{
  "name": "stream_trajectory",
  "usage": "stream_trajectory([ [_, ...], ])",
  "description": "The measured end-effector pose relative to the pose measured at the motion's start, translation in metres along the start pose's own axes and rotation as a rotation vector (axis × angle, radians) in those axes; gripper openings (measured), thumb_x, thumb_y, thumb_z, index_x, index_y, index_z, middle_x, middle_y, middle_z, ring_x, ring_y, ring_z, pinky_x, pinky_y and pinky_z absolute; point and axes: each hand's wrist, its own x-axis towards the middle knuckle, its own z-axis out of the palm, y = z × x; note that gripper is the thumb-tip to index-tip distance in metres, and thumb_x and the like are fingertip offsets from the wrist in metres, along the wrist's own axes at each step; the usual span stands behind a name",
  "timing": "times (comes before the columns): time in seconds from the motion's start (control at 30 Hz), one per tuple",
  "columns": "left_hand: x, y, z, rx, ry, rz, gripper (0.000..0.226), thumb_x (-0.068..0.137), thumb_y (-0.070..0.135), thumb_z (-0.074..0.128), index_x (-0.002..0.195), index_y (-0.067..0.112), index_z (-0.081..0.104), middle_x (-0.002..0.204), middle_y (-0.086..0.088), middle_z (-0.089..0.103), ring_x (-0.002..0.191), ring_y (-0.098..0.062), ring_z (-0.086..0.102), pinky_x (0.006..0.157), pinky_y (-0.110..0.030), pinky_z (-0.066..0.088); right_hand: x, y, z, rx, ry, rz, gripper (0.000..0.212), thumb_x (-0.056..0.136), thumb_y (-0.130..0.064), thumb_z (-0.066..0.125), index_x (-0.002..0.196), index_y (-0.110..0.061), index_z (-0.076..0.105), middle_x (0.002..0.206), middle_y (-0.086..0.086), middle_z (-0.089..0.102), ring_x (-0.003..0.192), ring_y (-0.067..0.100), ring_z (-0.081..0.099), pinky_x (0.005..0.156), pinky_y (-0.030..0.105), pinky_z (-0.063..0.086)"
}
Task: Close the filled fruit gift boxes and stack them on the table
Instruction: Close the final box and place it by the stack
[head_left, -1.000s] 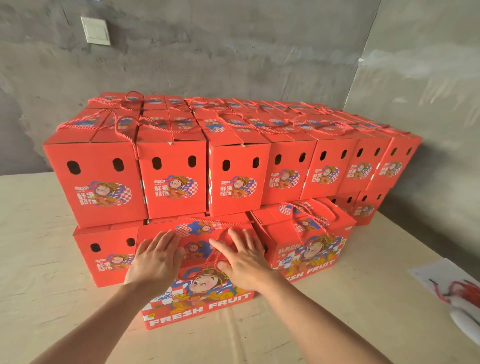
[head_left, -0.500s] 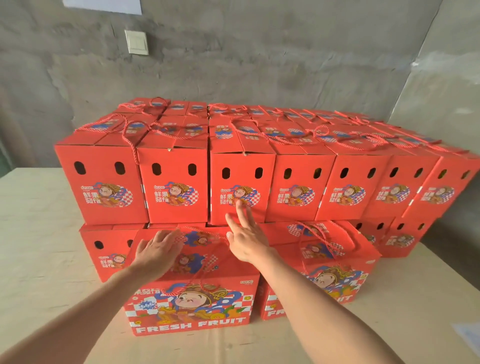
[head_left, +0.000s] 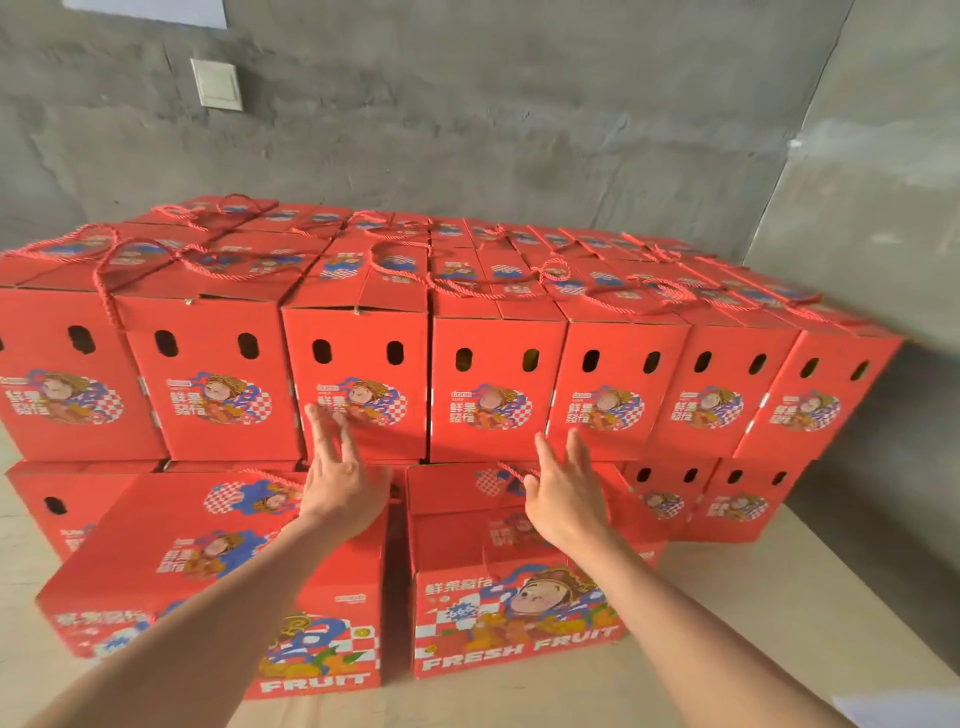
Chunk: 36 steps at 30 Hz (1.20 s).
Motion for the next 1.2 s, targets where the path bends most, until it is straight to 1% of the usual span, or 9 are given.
stream_trajectory([
  [0.1,0.000,-0.011,-0.006,0.012,-0.039,0.058,0.091,0.091,0.038,0.052,0.148,0.010,-0.014,0.140,-0.004,-0.046,0.145,-0.033,-0.008,0.113,-0.042,0.025,0.009,0.006,0.006,0.069,-0.095,0.001,0.068,0.098,-0.031,0.041,0.151,-0.028,-0.001,0.154,0.023,-0.019,0.145,0.035,-0.005,0.117,0.039,0.019],
  [0.2,-0.010,0.000,-0.007,0.056,0.065,0.109,0.080,0.093,0.034,0.047,0.151,0.019,-0.006,0.152,-0.010,-0.031,0.144,-0.036,0.010,0.112,-0.044,0.024,0.013,-0.005,0.015,0.181,-0.106,-0.010,0.072,0.096,-0.026,0.045,0.152,-0.022,0.000,0.150,0.028,-0.025,0.144,0.041,0.000,0.112,0.037,0.027],
  [0.33,-0.018,0.035,0.016,0.223,0.151,0.504,0.062,0.098,0.036,0.025,0.145,0.037,-0.015,0.150,0.010,-0.033,0.142,-0.013,-0.023,0.116,-0.039,-0.006,0.016,-0.018,0.020,0.320,-0.147,0.064,0.078,0.091,-0.024,0.049,0.151,-0.018,0.000,0.150,0.026,-0.027,0.142,0.045,0.010,0.114,0.041,0.021],
  [0.57,-0.003,0.044,0.022,0.458,0.014,0.375,0.080,0.098,0.035,0.034,0.136,0.030,-0.036,0.136,0.009,-0.053,0.130,-0.010,-0.038,0.118,-0.034,0.000,0.014,-0.011,0.011,0.289,-0.220,0.017,0.077,0.092,-0.022,0.047,0.152,-0.021,-0.001,0.151,0.023,-0.028,0.142,0.040,0.017,0.114,0.043,0.023],
  [0.77,-0.020,0.049,0.008,0.465,-0.067,0.333,0.075,0.095,0.050,0.035,0.150,0.025,-0.010,0.139,0.007,-0.048,0.142,-0.012,-0.022,0.117,-0.041,-0.006,0.006,0.043,-0.015,0.099,-0.040,0.120,0.050,0.094,-0.032,0.048,0.140,-0.018,0.036,0.148,0.008,0.037,0.132,0.027,0.039,0.109,0.043,0.035],
  [0.87,-0.035,0.038,0.013,0.427,-0.140,0.300,0.075,0.094,0.055,0.034,0.149,0.031,-0.012,0.143,0.011,-0.044,0.140,-0.012,-0.028,0.113,-0.048,-0.012,0.001,0.053,-0.008,-0.024,-0.288,0.224,0.065,0.094,-0.054,0.037,0.149,-0.037,0.008,0.158,0.015,-0.004,0.143,0.044,0.006,0.112,0.059,0.012],
  [0.93,-0.040,0.029,0.018,0.388,-0.225,0.288,0.075,0.094,0.054,0.034,0.147,0.034,-0.015,0.143,0.015,-0.043,0.140,-0.012,-0.026,0.115,-0.051,-0.007,0.005,0.055,-0.009,-0.067,-0.350,0.218,0.064,0.092,-0.061,0.031,0.146,-0.048,-0.001,0.156,0.016,-0.017,0.142,0.046,0.000,0.112,0.060,0.011],
  [1.07,-0.036,0.018,0.022,0.331,-0.283,0.256,0.072,0.095,0.052,0.032,0.146,0.036,-0.017,0.141,0.019,-0.039,0.144,-0.018,-0.016,0.116,-0.052,0.005,0.009,0.058,-0.017,-0.175,-0.415,0.226,0.071,0.084,-0.071,0.032,0.144,-0.052,0.000,0.158,0.015,-0.008,0.141,0.043,0.011,0.109,0.052,0.026],
  [1.2,-0.033,0.022,0.021,0.347,-0.307,0.249,0.067,0.098,0.051,0.025,0.148,0.031,-0.016,0.151,0.015,-0.028,0.144,-0.018,-0.016,0.115,-0.055,-0.001,0.001,0.058,-0.014,-0.126,-0.415,0.239,0.075,0.081,-0.073,0.039,0.144,-0.052,0.004,0.157,0.014,-0.007,0.143,0.041,0.008,0.110,0.052,0.024],
])
